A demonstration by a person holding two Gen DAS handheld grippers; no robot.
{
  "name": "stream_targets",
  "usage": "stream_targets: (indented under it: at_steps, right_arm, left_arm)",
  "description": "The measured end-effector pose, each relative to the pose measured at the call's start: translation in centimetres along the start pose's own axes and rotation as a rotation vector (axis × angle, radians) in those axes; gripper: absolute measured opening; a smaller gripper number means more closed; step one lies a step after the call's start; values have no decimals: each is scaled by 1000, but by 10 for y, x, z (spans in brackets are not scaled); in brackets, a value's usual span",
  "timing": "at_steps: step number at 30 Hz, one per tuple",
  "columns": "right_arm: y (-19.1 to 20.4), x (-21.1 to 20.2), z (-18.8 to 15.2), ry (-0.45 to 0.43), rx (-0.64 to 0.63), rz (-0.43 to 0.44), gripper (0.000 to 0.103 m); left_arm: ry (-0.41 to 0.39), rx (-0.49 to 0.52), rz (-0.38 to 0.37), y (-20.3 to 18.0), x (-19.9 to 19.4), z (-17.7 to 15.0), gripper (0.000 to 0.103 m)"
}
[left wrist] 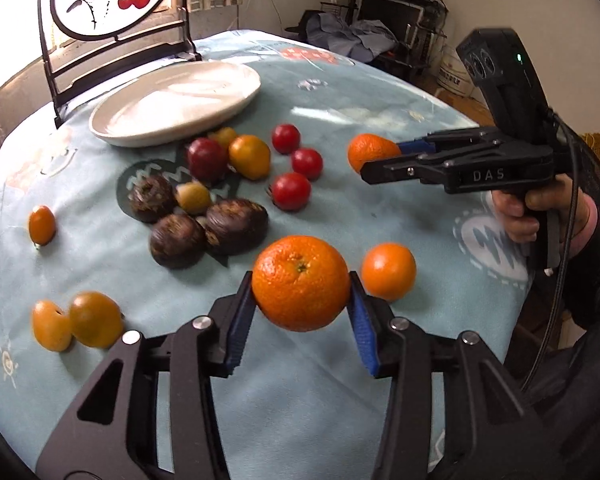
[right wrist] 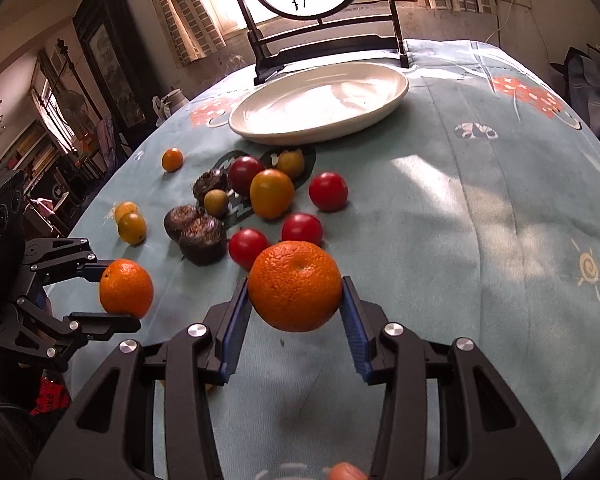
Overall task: Organize fruits
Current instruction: 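Grasp a large orange with the right tool while the left tool grasps another orange, then carry both oranges over the white plate and open both tools to release them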
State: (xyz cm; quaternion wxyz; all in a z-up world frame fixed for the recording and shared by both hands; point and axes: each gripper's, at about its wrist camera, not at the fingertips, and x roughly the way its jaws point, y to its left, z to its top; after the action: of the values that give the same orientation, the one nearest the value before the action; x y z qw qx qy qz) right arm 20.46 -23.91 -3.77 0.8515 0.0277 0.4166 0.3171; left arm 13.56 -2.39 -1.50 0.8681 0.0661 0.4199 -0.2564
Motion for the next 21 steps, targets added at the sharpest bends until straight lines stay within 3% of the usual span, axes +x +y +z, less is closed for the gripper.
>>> stream_targets:
  at_steps: [4, 10, 15, 21]
  right_arm:
    - [-7, 17, 55, -93, -10, -28, 45]
    - [-25, 77, 126, -111, -32, -103, 45]
    - [-32, 116, 148, -52, -39, -118, 45]
    - [-29, 138, 151, -2, -76, -134, 45]
  left_arm:
    - [-77, -80, 103, 44, -6, 62, 46]
    - [-25, -196, 201, 116, 58, 147, 46]
    - [81, -249, 241, 152, 108, 162, 46]
    - [134, -259, 254, 161, 131, 160, 46]
